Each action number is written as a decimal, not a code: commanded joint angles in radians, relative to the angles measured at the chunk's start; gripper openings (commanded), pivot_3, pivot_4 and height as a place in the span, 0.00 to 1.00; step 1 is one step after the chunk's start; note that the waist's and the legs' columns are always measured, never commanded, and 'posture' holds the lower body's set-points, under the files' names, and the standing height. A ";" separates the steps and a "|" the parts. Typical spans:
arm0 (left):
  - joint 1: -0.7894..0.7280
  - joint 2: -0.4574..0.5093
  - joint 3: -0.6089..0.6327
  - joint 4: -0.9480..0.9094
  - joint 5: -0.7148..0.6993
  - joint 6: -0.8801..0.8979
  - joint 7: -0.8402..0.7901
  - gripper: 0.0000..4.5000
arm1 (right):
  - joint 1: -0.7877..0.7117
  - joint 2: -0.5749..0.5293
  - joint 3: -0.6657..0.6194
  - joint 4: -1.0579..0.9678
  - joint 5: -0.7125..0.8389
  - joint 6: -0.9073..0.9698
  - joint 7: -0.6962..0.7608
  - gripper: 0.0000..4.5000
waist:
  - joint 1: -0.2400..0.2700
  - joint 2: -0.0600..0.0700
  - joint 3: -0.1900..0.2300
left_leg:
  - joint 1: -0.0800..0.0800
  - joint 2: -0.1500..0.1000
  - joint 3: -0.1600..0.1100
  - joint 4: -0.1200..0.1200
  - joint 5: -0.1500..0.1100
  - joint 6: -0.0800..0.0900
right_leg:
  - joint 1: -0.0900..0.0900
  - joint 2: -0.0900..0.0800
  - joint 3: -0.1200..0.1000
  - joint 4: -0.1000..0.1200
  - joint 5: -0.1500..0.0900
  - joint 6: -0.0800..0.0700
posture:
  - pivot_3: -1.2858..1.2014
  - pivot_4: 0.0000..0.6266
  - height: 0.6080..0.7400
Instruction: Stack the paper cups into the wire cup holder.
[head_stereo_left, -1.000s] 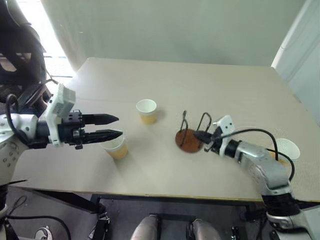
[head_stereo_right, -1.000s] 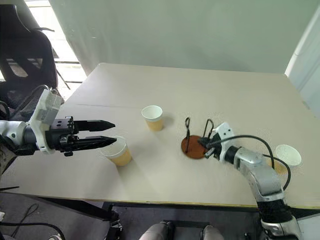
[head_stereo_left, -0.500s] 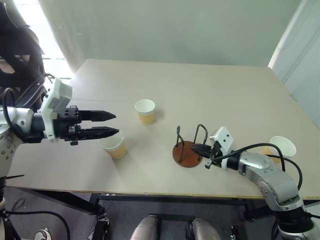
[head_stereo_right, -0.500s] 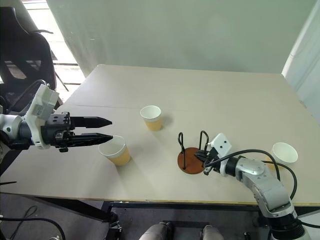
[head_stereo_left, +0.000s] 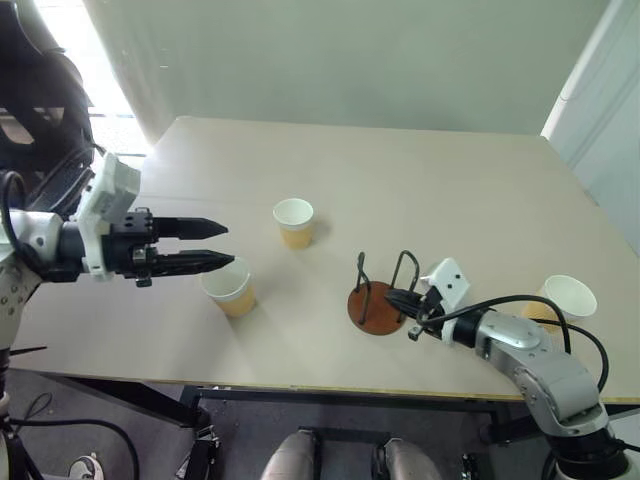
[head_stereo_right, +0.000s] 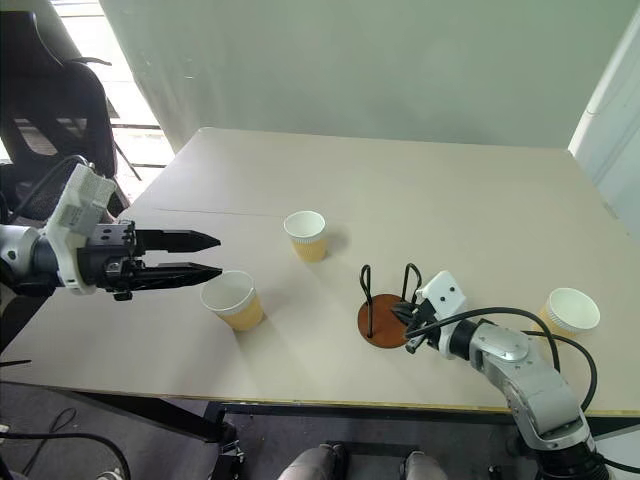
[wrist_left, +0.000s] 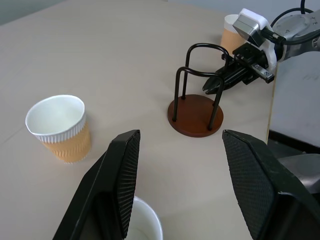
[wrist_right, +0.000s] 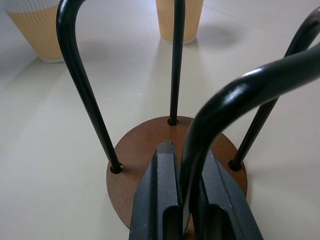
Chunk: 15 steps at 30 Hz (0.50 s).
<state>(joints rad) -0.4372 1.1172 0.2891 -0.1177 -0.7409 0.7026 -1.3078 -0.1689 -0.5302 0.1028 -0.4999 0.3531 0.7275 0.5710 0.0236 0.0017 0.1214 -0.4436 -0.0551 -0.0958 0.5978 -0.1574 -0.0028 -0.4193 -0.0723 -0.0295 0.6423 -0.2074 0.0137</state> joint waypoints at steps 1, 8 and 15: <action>-0.023 0.010 0.000 0.003 0.007 -0.015 -0.008 0.62 | 0.001 -0.011 -0.021 -0.015 0.011 0.012 0.002 0.01 | 0.000 0.000 0.000 | 0.000 0.000 0.000 0.000 0.000 0.000 | 0.000 0.000 0.000 0.000 0.000 0.000 | 0.52 0.24 1.00; -0.023 0.012 0.001 0.006 0.010 -0.017 -0.009 0.62 | -0.001 -0.004 -0.018 -0.022 0.021 0.016 0.005 0.48 | 0.000 0.000 0.000 | 0.000 0.000 0.000 0.000 0.000 0.000 | 0.000 0.000 0.000 0.000 0.000 0.001 | 0.52 0.24 1.00; -0.021 0.012 0.003 0.009 0.011 -0.018 -0.010 0.62 | -0.001 -0.041 -0.060 -0.015 0.049 0.008 0.046 0.69 | 0.000 0.000 0.000 | -0.001 0.000 0.000 0.000 0.000 0.000 | 0.000 0.000 0.000 0.000 -0.002 0.003 | 0.52 0.24 1.00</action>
<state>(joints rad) -0.4408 1.1172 0.2735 -0.1079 -0.7323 0.6992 -1.3123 -0.1680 -0.5548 0.0900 -0.4943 0.3769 0.7491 0.5932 0.0235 0.0017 0.1214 -0.4449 -0.0552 -0.0958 0.5978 -0.1573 -0.0030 -0.4193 -0.0723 -0.0295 0.6421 -0.2096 0.0174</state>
